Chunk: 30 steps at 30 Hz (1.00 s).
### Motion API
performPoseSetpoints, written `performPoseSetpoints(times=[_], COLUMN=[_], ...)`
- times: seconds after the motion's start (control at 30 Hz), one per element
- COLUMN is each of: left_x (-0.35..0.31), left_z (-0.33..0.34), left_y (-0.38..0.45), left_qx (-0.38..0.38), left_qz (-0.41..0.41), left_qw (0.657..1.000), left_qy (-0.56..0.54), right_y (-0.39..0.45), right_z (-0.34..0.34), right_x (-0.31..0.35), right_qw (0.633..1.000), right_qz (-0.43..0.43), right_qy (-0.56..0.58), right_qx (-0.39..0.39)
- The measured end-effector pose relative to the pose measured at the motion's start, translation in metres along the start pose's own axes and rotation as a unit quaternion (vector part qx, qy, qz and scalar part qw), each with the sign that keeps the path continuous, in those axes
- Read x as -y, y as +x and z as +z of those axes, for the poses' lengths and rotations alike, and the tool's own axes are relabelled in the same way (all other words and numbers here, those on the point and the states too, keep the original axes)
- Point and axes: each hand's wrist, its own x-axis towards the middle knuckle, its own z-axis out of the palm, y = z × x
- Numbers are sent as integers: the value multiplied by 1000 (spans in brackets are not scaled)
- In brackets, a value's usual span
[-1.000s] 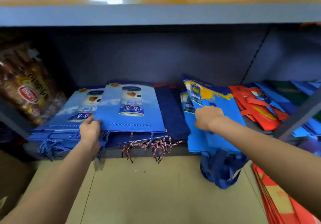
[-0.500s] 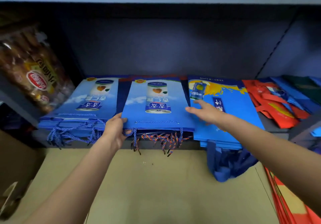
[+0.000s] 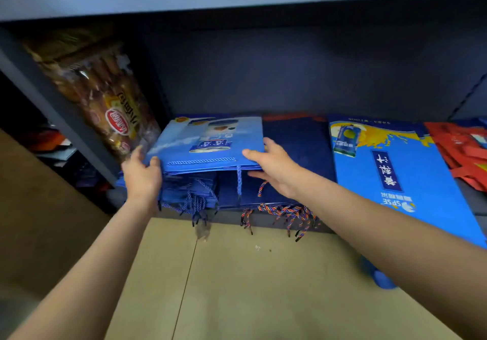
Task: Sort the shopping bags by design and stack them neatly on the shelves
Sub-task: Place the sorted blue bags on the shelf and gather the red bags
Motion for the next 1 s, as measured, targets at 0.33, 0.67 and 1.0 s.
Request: performPoseSetpoints(times=[0.33, 0.67, 1.0], left_x=[14, 16, -16], left_z=[51, 65, 75], left_y=[-55, -26, -23], left_qx=[262, 273, 340], left_qz=[272, 223, 171], left_qw=[827, 795, 811], left_qy=[417, 494, 445], right_y=[1, -31, -48], right_z=[-66, -89, -82], right_x=[-37, -76, -51], right_qw=[796, 576, 515], right_qz=[-55, -99, -240], right_qy=[-599, -811, -821], right_qx=[72, 4, 51])
